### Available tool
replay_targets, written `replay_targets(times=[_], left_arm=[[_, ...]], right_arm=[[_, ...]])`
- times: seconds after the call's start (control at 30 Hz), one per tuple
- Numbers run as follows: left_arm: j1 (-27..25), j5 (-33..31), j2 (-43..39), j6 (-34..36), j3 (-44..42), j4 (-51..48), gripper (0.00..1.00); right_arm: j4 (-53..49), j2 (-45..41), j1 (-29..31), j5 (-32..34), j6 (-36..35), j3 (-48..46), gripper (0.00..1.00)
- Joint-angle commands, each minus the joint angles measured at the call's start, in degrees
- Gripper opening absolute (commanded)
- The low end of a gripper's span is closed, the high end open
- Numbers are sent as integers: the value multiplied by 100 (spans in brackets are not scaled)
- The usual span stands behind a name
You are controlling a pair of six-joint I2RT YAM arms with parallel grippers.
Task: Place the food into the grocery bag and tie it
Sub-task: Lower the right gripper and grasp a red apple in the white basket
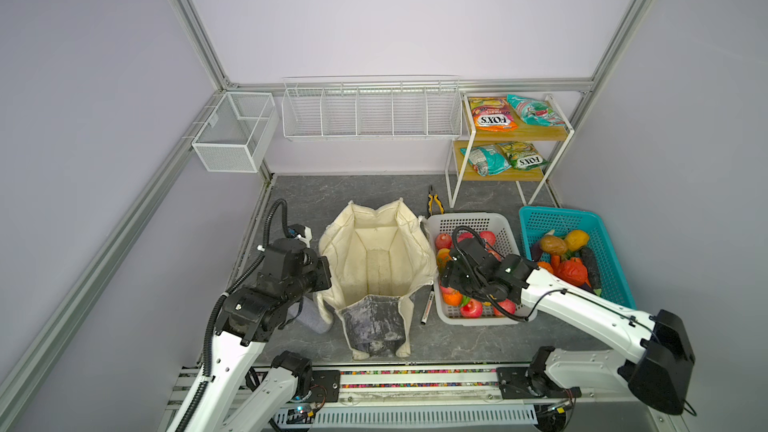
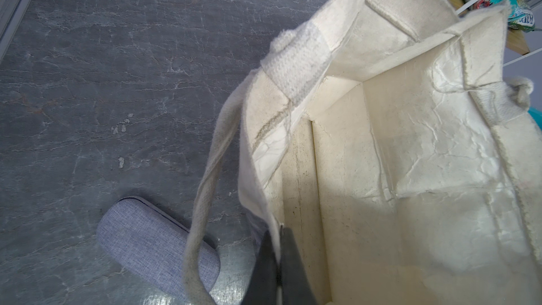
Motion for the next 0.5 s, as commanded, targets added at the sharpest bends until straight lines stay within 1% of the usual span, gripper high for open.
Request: replay_targets(times=[0.0,0.23,0.37,0.47], left_arm=[[-16,-134,9,100,-37,189,0],[-17,-177,-21,166,-55,145,0],[-18,-247,-70,229,-55,41,0],[-13,-215,-132,216,-64,44,0]], right_arm=[[143,147,-70,-174,92,-7,80],[328,373,-88,-280,149,-50,74],[318,444,-92,-211,188,-50,75],[188,436,-121,-123,228,-56,78]])
